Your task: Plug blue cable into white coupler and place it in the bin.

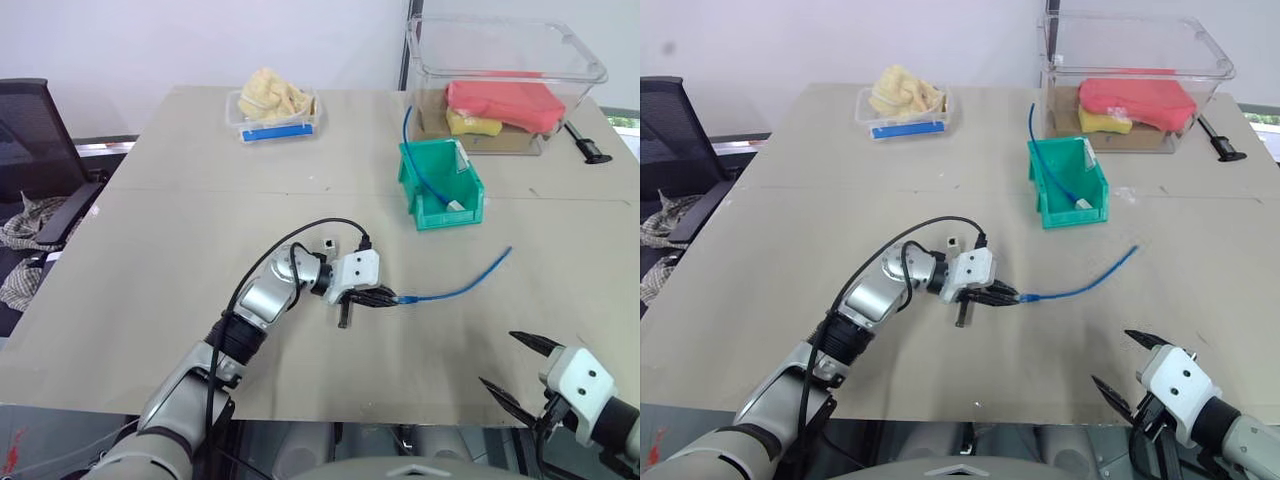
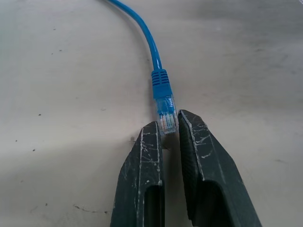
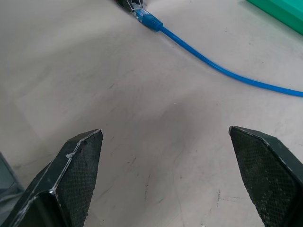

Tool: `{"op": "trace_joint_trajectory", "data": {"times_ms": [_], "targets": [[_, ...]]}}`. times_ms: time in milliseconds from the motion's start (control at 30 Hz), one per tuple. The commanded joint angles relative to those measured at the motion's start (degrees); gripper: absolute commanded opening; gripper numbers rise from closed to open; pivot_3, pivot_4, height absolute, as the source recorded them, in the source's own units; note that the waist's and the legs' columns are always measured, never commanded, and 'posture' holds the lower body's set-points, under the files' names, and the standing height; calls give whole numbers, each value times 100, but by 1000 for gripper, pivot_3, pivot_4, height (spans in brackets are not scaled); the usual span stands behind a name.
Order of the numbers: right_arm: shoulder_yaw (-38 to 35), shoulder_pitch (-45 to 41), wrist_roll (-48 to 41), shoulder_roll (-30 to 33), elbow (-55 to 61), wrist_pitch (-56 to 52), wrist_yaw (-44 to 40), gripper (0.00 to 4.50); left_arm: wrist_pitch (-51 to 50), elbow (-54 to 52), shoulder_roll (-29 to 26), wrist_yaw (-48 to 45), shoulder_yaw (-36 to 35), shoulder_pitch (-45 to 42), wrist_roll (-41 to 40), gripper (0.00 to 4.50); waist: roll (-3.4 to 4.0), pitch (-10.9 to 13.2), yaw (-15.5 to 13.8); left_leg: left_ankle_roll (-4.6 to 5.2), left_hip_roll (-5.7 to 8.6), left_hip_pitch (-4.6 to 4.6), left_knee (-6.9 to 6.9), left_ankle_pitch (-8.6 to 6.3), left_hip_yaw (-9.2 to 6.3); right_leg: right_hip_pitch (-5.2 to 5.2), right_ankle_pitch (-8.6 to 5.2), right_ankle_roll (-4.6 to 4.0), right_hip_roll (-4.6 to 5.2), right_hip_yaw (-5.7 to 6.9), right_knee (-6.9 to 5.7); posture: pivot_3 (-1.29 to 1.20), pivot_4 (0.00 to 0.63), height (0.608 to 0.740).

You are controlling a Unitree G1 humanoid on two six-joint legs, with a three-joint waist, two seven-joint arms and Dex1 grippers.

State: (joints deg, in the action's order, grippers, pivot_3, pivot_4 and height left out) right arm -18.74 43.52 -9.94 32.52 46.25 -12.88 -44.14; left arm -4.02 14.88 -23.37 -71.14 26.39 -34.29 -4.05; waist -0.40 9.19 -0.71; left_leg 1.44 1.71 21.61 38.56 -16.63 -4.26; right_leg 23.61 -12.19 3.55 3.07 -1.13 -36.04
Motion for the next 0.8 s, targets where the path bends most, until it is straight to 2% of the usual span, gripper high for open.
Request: {"op": "trace_joint_trajectory", "data": {"times_ms": [33,167,233,367,567,767,800], "targets": [[34,-1,-52,-88,223,16,160,4194,150,-3,-30,-124,-6,-76,65,65,0,0,0,0,0,0,0,0,0,0,0,0,0,0,0,0,150,739],[190,-179,-253,-247,332,-408,409,4194,156,-83,16,-151,-142,-37,-76,65,1,0,3,0,-1,0,0,0,0,0,0,0,0,0,0,0,150,739],[207,-410,-707,-462,460,-931,686,4194,-233,-363,116,-208,-389,2,-527,65,0,0,2,0,-2,0,0,0,-1,0,0,0,0,0,-1,0,150,739],[219,-1075,-2147,-1096,744,-1947,1444,4194,-2098,-1229,222,-333,-967,-35,-1946,65,0,1,6,0,-16,6,7,0,-8,2,0,-1,2,3,-6,0,150,739],[460,-1847,-3625,-1614,827,-2481,2277,4194,-4219,-1896,157,-45,-1518,-274,-3279,65,1,0,12,0,-12,3,10,0,-12,1,0,-1,1,5,-14,0,150,739],[608,-2498,-5117,-1820,669,-2546,2961,4194,-5066,-2178,32,119,-1748,-381,-3863,65,3,0,65,0,-11,-1,11,0,-16,2,0,-1,1,5,-27,0,150,739],[632,-2554,-5324,-1780,651,-2531,3015,3949,-5163,-2213,23,153,-1779,-384,-3950,11,3,0,70,0,-9,-1,11,1,-16,2,0,-1,1,5,-28,0,150,739]]}}
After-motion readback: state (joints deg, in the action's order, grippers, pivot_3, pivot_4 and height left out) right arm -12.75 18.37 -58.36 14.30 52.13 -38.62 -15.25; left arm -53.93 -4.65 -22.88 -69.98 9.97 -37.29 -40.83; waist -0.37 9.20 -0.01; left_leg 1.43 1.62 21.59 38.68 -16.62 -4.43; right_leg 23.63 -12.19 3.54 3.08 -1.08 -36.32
